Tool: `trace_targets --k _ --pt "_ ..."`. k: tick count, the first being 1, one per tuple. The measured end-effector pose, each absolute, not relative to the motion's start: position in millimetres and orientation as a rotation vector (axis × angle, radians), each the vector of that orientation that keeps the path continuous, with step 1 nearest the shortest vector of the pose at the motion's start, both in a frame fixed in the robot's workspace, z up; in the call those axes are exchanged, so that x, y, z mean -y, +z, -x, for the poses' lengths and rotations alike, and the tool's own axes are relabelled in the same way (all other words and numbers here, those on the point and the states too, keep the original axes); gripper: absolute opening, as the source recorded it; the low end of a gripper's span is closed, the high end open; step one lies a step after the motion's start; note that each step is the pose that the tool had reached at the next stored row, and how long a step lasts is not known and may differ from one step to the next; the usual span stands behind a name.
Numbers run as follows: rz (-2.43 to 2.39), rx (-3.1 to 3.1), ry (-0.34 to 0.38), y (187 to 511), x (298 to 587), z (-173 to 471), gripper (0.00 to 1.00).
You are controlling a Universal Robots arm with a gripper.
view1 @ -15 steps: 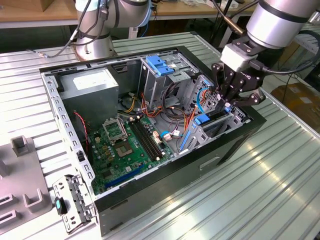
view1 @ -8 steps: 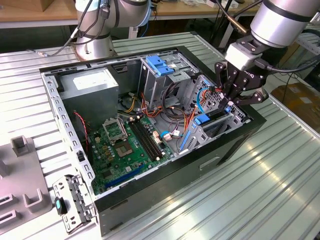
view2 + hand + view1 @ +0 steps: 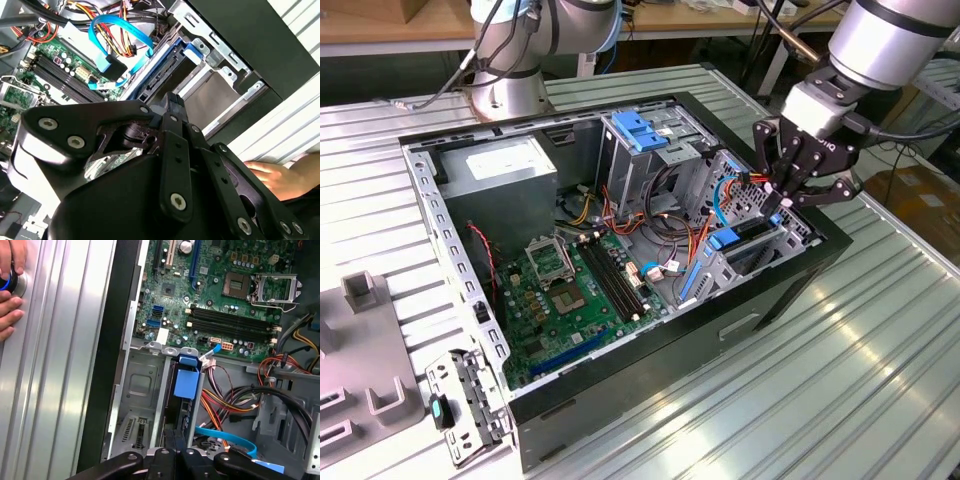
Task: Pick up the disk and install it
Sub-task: 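Insert the first disk wire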
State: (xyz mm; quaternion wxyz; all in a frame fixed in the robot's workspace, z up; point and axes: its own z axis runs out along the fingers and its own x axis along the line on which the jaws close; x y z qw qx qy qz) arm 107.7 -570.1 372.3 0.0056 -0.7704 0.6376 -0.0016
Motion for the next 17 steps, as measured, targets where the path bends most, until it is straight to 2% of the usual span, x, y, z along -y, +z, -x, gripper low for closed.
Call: trace_targets --k 17 --pt "2.551 -1.814 -0.003 372 570 -121 0.11"
